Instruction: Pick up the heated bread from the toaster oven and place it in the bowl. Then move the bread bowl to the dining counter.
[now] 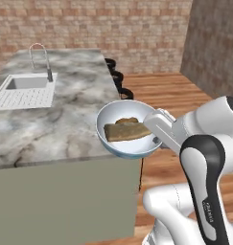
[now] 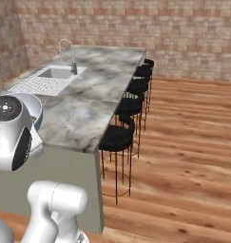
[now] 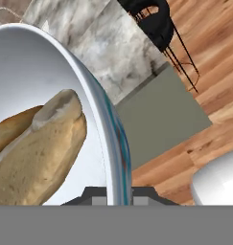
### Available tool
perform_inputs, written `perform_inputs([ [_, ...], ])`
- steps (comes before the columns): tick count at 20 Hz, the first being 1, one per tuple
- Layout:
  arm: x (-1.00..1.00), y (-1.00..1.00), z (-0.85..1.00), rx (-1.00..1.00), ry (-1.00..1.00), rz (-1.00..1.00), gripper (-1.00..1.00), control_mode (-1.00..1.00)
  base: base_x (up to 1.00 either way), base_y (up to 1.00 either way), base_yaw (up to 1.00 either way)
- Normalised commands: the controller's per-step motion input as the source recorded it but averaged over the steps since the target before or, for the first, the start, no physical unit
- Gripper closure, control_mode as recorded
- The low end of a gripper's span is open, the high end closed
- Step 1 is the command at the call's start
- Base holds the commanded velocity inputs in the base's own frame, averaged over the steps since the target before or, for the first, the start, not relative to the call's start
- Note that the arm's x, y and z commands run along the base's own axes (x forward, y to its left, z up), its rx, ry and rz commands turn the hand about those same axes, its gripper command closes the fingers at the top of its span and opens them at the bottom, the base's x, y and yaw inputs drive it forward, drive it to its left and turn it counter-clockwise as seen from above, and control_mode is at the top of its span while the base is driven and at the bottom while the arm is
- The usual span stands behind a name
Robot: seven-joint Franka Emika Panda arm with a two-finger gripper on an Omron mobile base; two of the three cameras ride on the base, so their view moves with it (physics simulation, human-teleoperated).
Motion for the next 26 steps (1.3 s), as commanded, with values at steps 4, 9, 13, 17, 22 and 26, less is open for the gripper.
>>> perform_inputs([
  [4, 0.0, 0.0, 0.0, 0.0, 0.0, 0.0, 1.0, 1.0, -0.06, 1.0, -0.33],
  [9, 0.0, 0.0, 0.0, 0.0, 0.0, 0.0, 1.0, 1.0, 0.39, 0.67, -0.14],
  [13, 0.0, 0.0, 0.0, 0.0, 0.0, 0.0, 1.0, 1.0, 0.61, 0.43, -0.13],
  [17, 0.0, 0.0, 0.0, 0.0, 0.0, 0.0, 1.0, 1.0, 0.41, 0.02, -0.1],
  [22, 0.56, -0.16, -0.01, 0.0, 0.02, -0.01, 1.0, -1.0, 0.1, 0.0, -0.01],
  [26, 0.95, -0.5, 0.0, 0.0, 0.18, 0.0, 1.0, -1.0, 0.0, 0.0, 0.0],
])
